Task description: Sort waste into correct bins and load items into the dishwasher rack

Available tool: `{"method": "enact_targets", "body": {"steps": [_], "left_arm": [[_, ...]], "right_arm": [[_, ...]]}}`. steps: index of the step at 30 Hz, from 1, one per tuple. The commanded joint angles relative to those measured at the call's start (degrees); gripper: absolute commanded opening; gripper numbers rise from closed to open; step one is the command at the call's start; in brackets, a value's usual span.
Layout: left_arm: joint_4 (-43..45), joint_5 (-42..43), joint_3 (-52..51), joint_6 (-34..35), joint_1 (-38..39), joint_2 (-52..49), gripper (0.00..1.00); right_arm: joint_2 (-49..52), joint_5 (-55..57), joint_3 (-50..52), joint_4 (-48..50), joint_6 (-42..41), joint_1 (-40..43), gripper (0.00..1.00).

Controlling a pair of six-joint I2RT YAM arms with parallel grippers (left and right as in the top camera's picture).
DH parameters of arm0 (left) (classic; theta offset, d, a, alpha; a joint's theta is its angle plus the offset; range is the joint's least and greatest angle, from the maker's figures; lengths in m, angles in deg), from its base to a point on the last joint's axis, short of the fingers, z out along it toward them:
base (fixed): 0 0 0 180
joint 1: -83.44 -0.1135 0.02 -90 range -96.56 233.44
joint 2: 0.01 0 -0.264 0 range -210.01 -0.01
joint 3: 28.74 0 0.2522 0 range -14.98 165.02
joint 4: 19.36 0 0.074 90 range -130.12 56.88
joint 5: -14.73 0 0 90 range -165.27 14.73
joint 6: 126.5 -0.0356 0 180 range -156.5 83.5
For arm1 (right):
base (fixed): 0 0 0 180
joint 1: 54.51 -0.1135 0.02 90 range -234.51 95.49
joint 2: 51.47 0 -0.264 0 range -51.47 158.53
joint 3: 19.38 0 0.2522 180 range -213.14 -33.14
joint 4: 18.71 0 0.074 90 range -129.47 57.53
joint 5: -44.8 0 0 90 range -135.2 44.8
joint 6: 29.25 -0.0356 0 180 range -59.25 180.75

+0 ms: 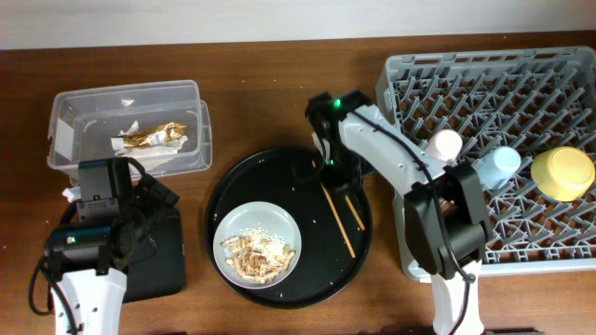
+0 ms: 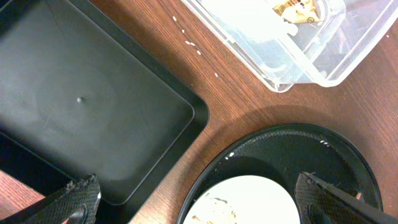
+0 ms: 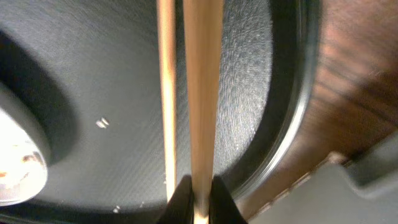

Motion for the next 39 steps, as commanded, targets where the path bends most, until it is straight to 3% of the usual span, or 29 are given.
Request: {"method": "enact_targets", "body": {"steps": [1, 3, 7, 13, 22, 29, 30, 31, 39], "left_arm": [[-0.1, -0.8, 0.0, -0.7, -0.3, 0.3, 0.99], [-0.1, -0.8, 0.0, -0.7, -0.3, 0.3, 0.99], [-0.1, -0.8, 0.0, -0.7, -0.3, 0.3, 0.99], [-0.1, -0.8, 0.0, -0.7, -0.3, 0.3, 0.99], [-0.1, -0.8, 0.0, -0.7, -0.3, 0.3, 0.99], [-0.1, -0.8, 0.0, -0.7, -0.3, 0.3, 0.99], [-0.1, -0.8, 0.0, -0.7, -0.3, 0.3, 0.99], [-0.1, -0.8, 0.0, -0.7, -0.3, 0.3, 0.99], [0.0, -0.8, 0.0, -0.7, -0.3, 0.3, 0.99]], "right_arm": [[-0.7, 0.0, -10.5, -5.2, -0.5, 1.7, 0.04], [-0.8, 0.2, -19.1, -9.4, -0.5, 5.2, 0.04], [-0.8, 0.2, -26.6, -12.8, -0.5, 12.6, 0.04], [-0.6, -0.7, -24.7, -11.4, 6.8, 20.0, 0.04], [-0.1, 1.1, -20.0, -4.5, 6.0, 24.2, 0.06], [0.0, 1.1, -14.9, -0.8, 6.0, 25.1, 0.19], [0.0, 1.1, -13.6, 0.0, 6.0, 25.1, 0.32], [0.0, 1.0, -13.0, 0.2, 5.9, 25.1, 0.35], [-2.0, -0.2, -12.3, -3.0, -0.5, 25.0, 0.36]]}}
